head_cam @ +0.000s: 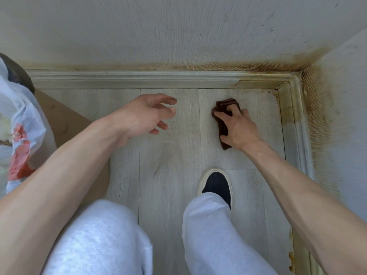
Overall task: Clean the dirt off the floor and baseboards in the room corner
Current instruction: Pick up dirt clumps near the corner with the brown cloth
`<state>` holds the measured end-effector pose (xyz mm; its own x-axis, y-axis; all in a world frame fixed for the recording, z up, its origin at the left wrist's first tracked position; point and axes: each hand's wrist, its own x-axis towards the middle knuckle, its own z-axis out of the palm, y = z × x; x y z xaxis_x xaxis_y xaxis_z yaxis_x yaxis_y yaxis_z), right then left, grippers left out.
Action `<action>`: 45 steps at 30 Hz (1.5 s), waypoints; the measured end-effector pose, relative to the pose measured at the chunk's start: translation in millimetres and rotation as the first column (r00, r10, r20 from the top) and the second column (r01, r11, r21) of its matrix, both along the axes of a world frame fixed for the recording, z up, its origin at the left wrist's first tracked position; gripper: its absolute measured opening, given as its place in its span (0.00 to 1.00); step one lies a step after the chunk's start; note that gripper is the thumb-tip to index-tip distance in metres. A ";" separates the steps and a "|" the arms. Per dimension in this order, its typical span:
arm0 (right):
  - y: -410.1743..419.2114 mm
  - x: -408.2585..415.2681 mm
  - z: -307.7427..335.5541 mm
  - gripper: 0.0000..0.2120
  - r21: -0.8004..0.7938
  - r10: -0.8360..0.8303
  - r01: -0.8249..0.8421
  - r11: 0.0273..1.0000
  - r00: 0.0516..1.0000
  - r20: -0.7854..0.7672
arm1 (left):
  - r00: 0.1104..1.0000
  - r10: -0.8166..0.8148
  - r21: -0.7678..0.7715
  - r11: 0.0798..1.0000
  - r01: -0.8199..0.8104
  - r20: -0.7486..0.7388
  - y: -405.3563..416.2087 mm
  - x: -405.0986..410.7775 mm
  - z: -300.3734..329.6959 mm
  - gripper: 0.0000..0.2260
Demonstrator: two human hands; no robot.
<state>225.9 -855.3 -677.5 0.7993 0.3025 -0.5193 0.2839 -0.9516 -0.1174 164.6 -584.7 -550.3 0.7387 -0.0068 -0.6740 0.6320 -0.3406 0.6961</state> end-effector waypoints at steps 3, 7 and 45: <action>5.2 -1.0 -3.2 0.39 -0.039 0.013 -0.012 0.999 1.000 0.022 | 1.000 -0.011 0.004 1.000 0.011 0.001 -0.5 0.6 0.3 0.14; 6.2 1.2 -2.2 0.37 -0.044 -0.029 0.028 0.999 0.999 -0.016 | 1.000 0.004 0.008 1.000 -0.004 -0.005 1.2 1.9 -1.5 0.13; 26.2 -31.1 -43.9 0.14 0.218 -0.122 0.056 0.974 0.945 0.303 | 0.999 0.029 0.009 1.000 -0.029 0.017 -0.5 -6.6 9.2 0.13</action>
<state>194.8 -829.1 -721.4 0.9394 0.2956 -0.1738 0.2530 -0.9396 -0.2305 158.0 -585.3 -541.1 0.7497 0.0207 -0.6614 0.6298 -0.3291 0.7036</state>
